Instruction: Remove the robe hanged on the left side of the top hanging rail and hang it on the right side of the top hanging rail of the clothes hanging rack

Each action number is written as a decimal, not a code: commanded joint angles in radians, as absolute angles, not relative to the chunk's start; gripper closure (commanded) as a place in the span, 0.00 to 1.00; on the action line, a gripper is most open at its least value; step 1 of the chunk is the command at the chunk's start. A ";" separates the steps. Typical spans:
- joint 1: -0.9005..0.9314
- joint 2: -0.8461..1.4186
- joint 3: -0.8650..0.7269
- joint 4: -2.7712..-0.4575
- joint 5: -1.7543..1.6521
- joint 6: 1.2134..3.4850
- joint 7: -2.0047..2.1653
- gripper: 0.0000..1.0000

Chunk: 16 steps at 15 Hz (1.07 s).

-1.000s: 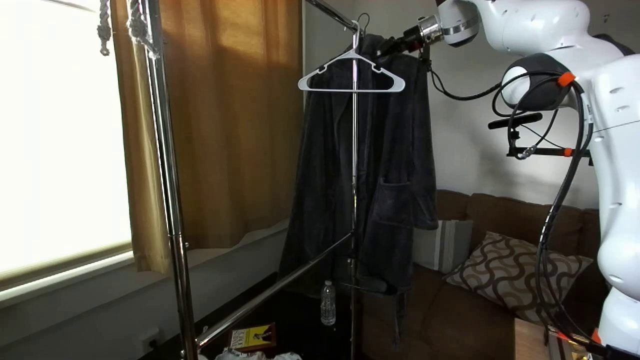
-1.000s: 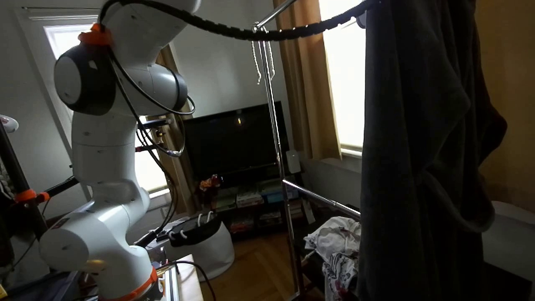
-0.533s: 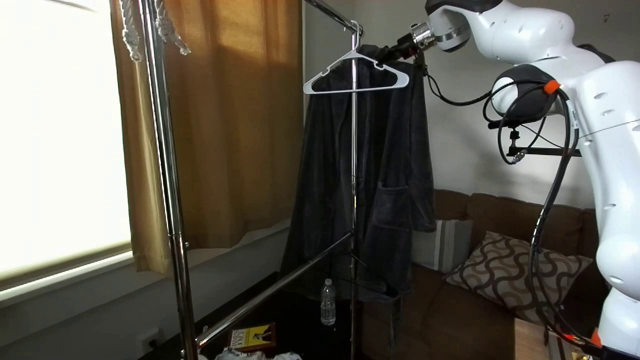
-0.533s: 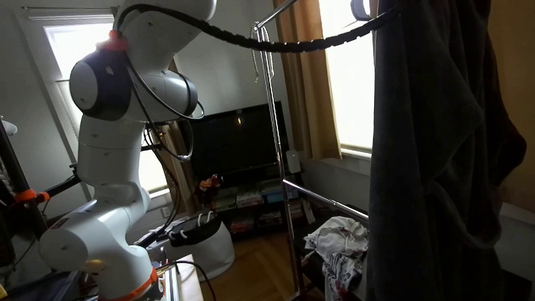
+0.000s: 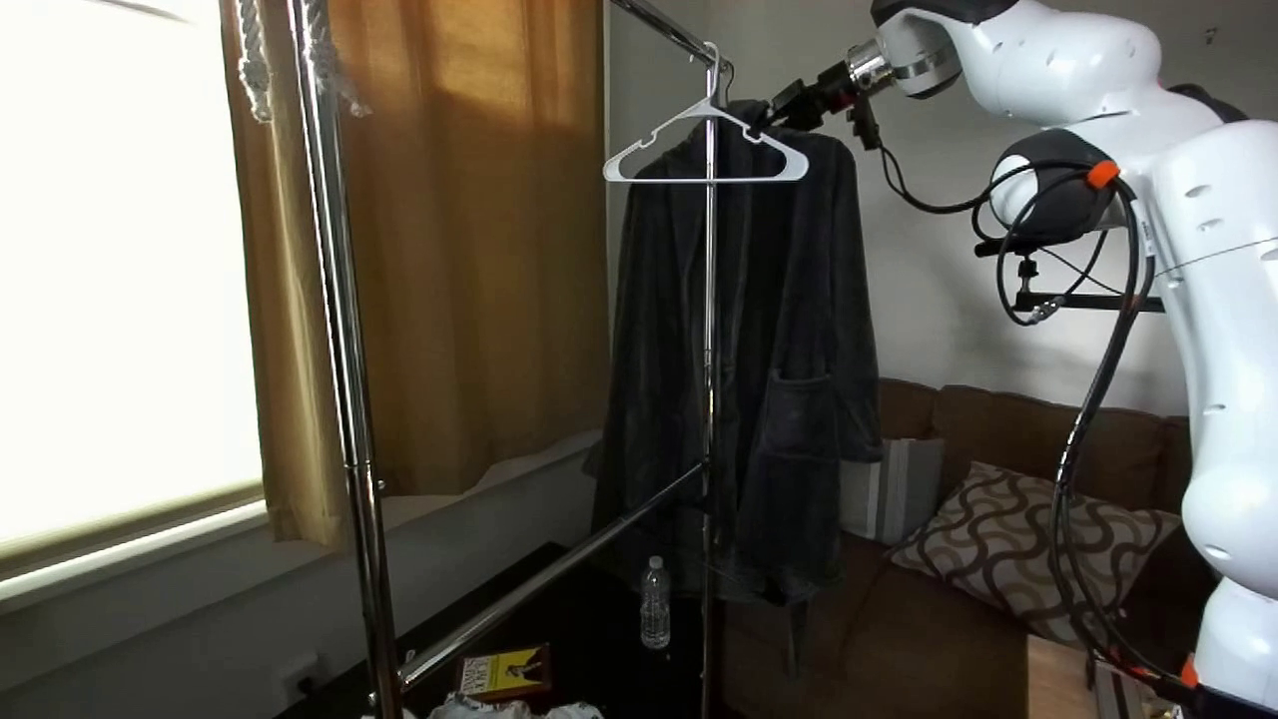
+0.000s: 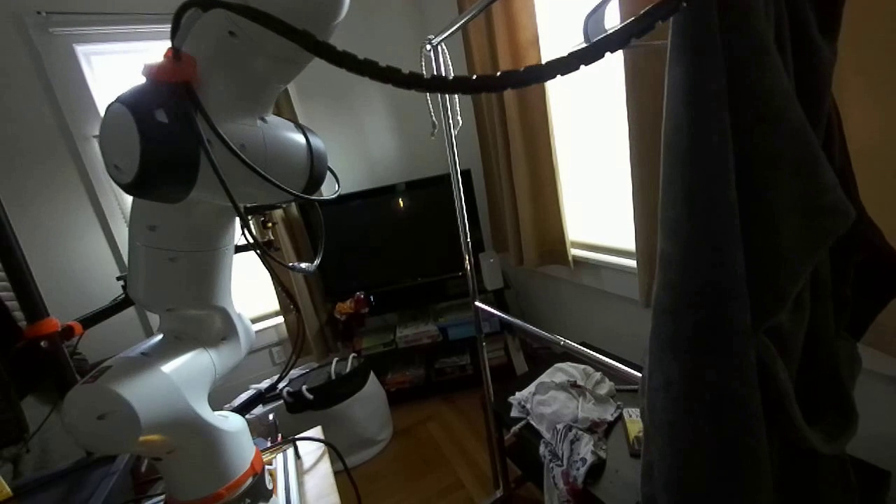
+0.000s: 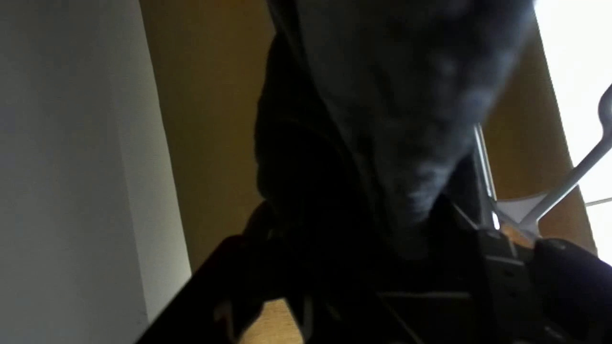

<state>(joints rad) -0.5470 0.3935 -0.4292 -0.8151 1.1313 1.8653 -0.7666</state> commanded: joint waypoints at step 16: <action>-0.528 -0.183 -0.502 -1.745 0.420 2.062 -0.825 0.00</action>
